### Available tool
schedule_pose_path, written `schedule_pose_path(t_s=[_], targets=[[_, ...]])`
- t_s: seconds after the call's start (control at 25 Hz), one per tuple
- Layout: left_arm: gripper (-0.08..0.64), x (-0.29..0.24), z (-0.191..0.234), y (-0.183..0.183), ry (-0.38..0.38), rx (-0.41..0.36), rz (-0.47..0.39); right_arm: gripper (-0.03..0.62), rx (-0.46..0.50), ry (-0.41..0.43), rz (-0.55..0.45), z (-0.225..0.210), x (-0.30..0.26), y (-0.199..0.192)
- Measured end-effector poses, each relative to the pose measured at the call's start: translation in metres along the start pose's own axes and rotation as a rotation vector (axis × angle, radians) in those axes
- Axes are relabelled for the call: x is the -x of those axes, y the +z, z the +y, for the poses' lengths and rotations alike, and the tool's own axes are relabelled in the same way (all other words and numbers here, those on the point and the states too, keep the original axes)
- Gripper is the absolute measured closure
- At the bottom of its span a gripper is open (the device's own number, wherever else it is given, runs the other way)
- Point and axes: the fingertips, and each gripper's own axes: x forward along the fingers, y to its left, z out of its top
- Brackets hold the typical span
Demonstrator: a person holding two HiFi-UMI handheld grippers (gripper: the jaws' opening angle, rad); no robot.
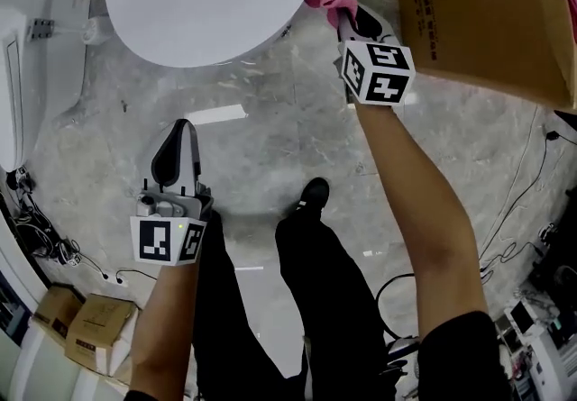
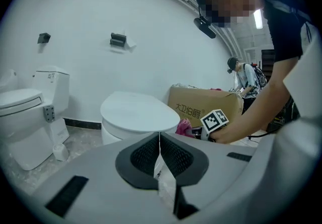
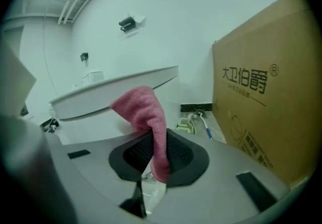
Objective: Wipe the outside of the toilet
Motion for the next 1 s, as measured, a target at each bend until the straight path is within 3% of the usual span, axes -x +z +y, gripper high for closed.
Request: schedule_pose_path(t_s=[0.24, 0.44, 0.76, 1.0], targets=[[0.541, 0.019, 0.013, -0.011, -0.069, -0.011, 0.004, 0.517, -0.072, -0.005, -0.008, 0.047, 0.084, -0.03], [0.541, 0.039, 0.044, -0.017, -0.14, -0.034, 0.018, 0.517, -0.052, 0.024, -0.01, 0.138, 0.12, -0.056], [0.541, 0.055, 0.125, -0.027, -0.182, -0.041, -0.011, 0.517, -0.087, 0.101, -0.069, 0.293, 0.055, -0.066], [0.541, 0.056, 0.169, -0.044, -0.209, -0.059, -0.042, 0.517, -0.06, 0.11, -0.064, 0.356, -0.031, -0.076]])
